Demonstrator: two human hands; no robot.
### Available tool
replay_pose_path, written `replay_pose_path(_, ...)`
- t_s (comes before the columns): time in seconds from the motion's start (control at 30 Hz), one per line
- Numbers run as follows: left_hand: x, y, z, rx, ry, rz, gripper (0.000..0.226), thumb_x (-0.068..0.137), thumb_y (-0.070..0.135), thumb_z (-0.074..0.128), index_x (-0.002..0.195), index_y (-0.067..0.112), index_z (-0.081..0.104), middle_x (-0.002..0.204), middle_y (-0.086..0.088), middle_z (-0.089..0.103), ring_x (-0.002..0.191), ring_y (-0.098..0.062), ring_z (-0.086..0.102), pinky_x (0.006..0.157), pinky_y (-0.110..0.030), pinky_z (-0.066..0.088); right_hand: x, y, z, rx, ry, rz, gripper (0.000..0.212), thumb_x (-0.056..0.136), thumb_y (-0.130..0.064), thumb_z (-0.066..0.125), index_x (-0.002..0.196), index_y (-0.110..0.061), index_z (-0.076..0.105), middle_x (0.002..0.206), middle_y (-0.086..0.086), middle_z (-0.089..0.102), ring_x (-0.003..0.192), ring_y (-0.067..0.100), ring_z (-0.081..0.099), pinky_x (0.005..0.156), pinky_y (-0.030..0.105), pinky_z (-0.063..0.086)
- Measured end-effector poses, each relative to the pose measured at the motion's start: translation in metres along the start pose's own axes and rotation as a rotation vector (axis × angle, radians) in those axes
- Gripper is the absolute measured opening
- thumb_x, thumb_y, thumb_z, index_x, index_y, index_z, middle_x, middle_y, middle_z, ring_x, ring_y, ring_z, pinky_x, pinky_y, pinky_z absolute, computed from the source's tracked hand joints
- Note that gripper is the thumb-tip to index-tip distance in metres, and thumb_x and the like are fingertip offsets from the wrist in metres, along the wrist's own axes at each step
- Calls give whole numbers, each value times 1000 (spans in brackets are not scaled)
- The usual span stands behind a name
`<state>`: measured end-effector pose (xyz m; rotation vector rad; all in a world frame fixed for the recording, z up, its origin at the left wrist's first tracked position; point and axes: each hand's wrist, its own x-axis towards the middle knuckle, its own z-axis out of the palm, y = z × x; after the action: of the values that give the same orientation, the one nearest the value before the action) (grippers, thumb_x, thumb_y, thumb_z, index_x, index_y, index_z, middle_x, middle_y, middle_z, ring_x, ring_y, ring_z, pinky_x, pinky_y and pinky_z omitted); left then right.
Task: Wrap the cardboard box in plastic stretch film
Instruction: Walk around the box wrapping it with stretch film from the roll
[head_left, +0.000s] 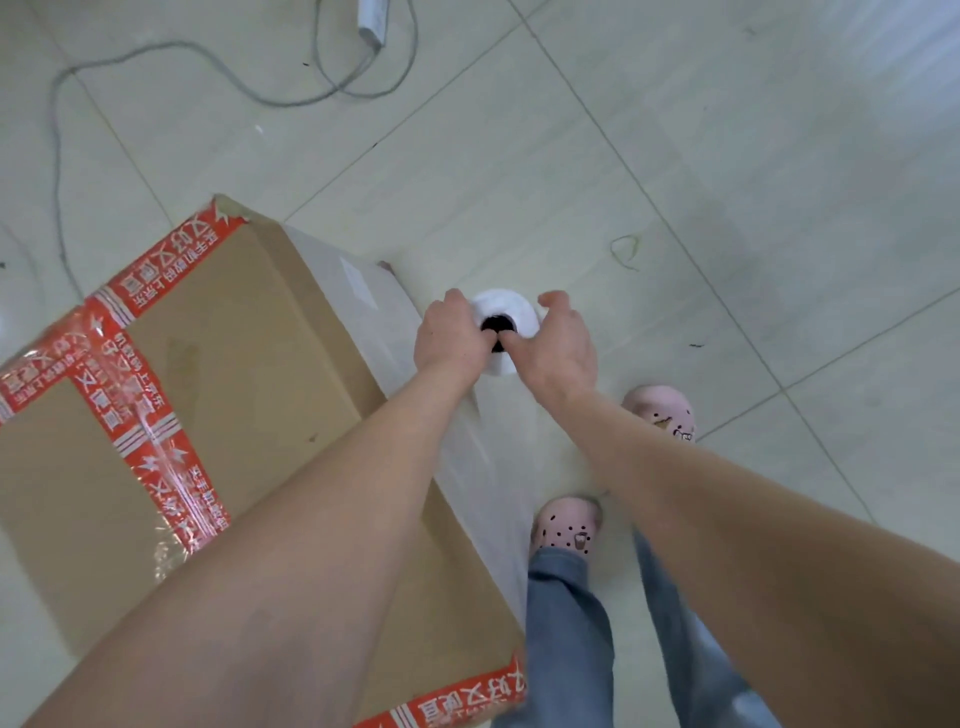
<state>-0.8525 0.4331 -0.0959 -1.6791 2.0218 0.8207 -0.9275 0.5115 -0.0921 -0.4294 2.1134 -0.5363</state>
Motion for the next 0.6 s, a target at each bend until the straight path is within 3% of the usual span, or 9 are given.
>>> replay_pose_path(0.17,10,-6,-6,61,26,21,25,85,16,57,106,6,50,105,-12,58,91,-29,55,65,-33,36,14,-18,0,-38,-101,-25,43,86,-23,58,128,-21,48,112,6,62,99,26,58,81,34,47)
replay_pose_path(0.33,18,-3,-10,46,7,34,26,84,19,54,110,15,57,105,-8,59,94,-27,58,67,-32,41,31,-34,-6,-396,-193,-273,50,88,-15,50,136,-29,46,119,3,61,110,23,55,81,30,39)
replay_pose_path(0.47,16,1,-7,-68,33,-75,9,83,18,57,87,12,52,95,-9,62,80,-24,54,62,-30,37,40,-45,-10,-546,-272,-468,51,88,-11,49,135,-31,46,133,-1,51,111,24,55,80,31,39)
replay_pose_path(0.53,18,3,-7,-134,47,-161,12,83,19,59,85,12,50,96,-10,63,78,-24,51,62,-29,35,41,-42,-10,-441,-230,-317,54,88,-17,53,139,-27,38,140,1,41,110,27,56,78,32,40)
replay_pose_path(0.6,23,5,-11,-165,47,-208,19,85,22,61,97,9,56,105,-11,62,89,-26,56,66,-28,37,43,-40,-13,-227,-231,-26,58,86,-27,60,138,-21,34,134,5,43,100,27,56,74,30,39)
